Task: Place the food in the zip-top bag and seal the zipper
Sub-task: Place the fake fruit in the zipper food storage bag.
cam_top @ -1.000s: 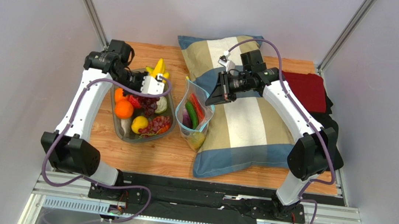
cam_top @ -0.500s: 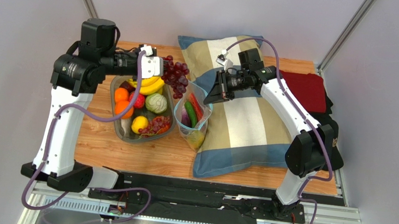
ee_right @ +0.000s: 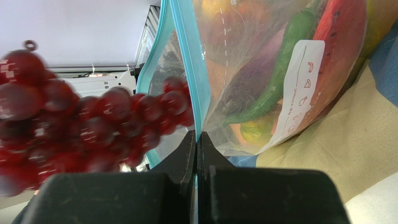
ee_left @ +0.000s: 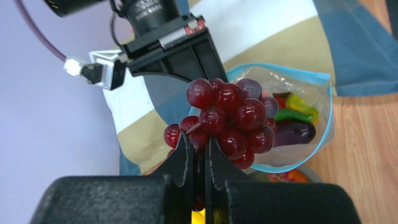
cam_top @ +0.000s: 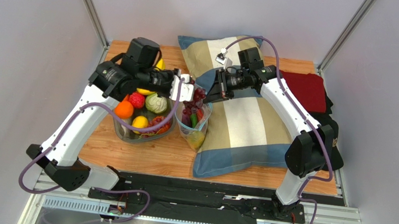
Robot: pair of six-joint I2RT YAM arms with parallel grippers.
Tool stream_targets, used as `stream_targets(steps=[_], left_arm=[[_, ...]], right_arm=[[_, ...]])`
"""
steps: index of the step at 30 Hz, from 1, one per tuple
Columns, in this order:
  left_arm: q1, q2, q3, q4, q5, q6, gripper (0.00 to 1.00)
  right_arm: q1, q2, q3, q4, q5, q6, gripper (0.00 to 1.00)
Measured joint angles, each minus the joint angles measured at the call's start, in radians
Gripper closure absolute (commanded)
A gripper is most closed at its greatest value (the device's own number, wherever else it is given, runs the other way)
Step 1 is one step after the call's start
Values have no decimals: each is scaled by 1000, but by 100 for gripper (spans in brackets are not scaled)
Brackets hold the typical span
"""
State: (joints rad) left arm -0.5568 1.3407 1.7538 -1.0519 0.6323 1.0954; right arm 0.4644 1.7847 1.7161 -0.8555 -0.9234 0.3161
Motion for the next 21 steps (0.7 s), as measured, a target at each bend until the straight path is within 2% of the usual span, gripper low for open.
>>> stream_targets(steps=[10,12,13,15,16,18,21], left_arm=[[-225,72,-57,-6,-315,66,100],[-252,114,-56,-14,-359,63,97],[-258,133,-56,-23,-372,63,91],[-260,168,-58,-30,-397,59,84],[-260,177,-66,-23,-408,58,66],[-259,176,-86,-13,-423,63,46],[-258,166,-110,10,-433,46,25]], right_arm=[[1,0,0,1,0,1,100],[2,0,0,1,0,1,100],[2,0,0,0,2,1,100],[2,0,0,0,5,1,100],[2,0,0,1,6,0,100],[2,-2,-1,2,6,0,100],[2,-8,-3,0,4,-12,100]])
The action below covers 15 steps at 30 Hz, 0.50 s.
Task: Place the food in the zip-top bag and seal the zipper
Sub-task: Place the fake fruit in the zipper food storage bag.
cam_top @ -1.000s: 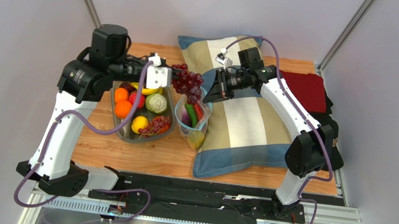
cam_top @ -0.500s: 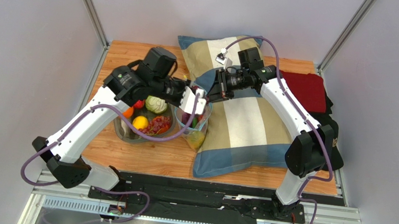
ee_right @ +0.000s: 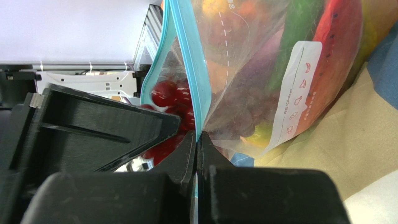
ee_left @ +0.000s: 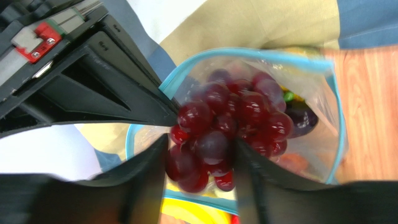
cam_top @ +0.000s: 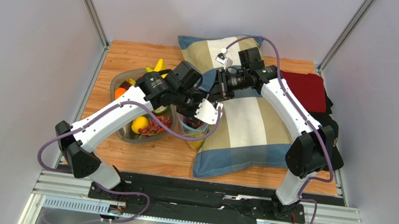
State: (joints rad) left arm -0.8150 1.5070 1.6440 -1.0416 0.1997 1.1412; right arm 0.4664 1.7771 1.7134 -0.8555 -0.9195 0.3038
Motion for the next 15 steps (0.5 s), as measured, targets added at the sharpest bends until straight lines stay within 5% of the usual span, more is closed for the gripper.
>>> stream_targets(steps=[6,15], left_arm=[[89,-72,3,53,145,-112,21],[528,-237,-21,175,446,-336,24]], right_arm=[[0,-4,0,-13,-41,-96,100],[6,44,184,-229,-103,-460,100]])
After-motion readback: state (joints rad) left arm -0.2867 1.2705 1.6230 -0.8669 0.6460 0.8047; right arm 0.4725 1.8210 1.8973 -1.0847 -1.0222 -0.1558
